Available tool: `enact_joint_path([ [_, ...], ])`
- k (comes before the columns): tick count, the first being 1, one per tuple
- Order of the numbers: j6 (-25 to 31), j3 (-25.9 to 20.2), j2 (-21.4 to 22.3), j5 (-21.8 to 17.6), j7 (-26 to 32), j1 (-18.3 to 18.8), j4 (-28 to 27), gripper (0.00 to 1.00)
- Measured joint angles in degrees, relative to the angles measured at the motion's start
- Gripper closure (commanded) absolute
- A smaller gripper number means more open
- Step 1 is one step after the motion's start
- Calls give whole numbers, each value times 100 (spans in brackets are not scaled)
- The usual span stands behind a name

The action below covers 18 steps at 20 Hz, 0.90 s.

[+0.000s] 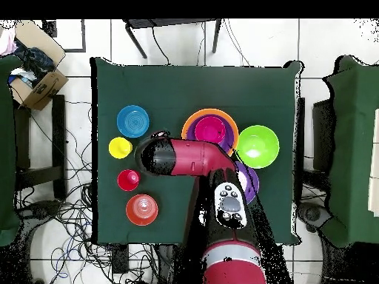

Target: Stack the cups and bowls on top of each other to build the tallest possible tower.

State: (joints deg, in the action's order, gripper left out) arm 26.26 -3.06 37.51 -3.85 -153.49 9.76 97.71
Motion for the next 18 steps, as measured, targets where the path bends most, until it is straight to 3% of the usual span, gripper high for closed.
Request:
enact_joint_path([
  [6, -111, 3, -300, 26, 0, -9, 10, 0],
  [18, -172, 6, -484, 31, 0, -24, 31, 0],
])
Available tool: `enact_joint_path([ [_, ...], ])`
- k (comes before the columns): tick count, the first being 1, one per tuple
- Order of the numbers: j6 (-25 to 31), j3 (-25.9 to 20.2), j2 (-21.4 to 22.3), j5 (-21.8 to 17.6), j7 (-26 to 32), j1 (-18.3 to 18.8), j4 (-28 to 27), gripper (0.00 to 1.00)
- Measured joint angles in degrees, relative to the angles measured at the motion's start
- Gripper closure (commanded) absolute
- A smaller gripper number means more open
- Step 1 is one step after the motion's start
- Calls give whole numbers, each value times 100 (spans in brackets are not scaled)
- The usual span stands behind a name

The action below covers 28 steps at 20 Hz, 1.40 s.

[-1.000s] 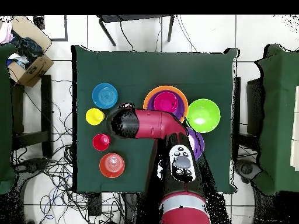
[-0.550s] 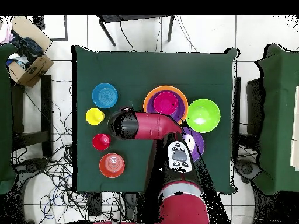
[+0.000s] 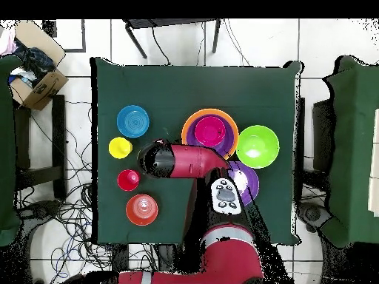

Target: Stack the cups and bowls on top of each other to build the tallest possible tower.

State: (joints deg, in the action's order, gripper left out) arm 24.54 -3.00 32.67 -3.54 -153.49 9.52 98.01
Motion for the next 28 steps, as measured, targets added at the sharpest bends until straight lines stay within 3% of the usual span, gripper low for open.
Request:
enact_joint_path([
  [22, -434, 38, -490, 25, 0, -194, 2, 0],
  [23, -434, 87, -536, 25, 0, -257, 2, 100],
  [28, -439, 106, -539, 28, 0, -284, -2, 100],
])
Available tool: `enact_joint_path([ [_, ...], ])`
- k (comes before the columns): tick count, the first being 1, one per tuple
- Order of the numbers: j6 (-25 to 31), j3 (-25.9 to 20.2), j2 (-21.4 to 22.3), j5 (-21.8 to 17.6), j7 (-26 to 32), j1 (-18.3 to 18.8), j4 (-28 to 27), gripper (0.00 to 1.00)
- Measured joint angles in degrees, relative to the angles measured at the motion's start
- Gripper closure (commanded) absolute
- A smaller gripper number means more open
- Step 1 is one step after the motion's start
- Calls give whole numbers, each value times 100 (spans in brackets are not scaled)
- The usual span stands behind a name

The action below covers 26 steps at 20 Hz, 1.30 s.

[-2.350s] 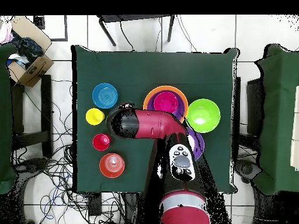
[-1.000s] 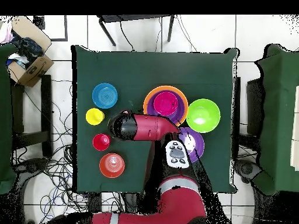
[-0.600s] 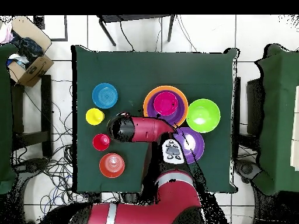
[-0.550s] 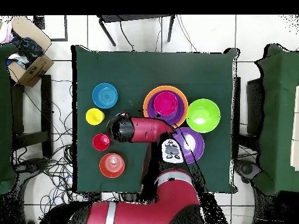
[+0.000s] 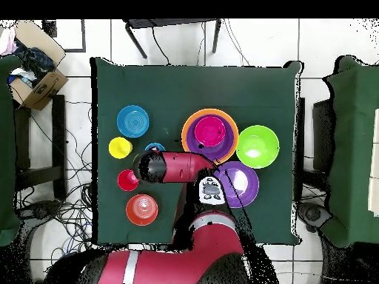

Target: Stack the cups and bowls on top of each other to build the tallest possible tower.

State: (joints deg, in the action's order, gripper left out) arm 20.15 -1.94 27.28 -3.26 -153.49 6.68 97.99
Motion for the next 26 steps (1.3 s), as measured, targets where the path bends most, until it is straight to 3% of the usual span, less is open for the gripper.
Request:
enact_joint_path([
  [15, 6, 1, 112, 20, 0, 93, 21, 100],
  [26, 234, -250, 1070, 337, 0, 719, 302, 100],
])
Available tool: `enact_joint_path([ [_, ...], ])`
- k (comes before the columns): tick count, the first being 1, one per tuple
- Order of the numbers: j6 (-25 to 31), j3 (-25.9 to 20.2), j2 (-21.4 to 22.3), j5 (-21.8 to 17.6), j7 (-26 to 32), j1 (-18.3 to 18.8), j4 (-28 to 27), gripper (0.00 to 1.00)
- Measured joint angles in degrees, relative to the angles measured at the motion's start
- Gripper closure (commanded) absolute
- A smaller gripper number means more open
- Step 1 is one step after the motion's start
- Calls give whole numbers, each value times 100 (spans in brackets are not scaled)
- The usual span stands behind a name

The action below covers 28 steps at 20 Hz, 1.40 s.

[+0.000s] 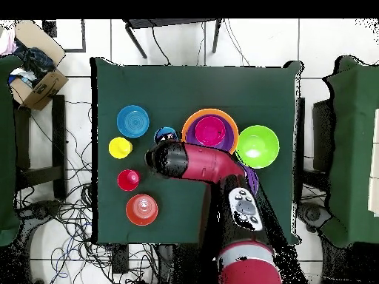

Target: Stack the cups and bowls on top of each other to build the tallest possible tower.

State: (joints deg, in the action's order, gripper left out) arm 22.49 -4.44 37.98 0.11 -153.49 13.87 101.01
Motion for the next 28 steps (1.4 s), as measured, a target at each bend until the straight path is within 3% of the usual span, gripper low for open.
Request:
enact_joint_path([
  [13, 0, -386, 69, 15, 0, 850, -7, 100],
  [28, -1, -474, -291, 7, 0, 1119, -40, 100],
])
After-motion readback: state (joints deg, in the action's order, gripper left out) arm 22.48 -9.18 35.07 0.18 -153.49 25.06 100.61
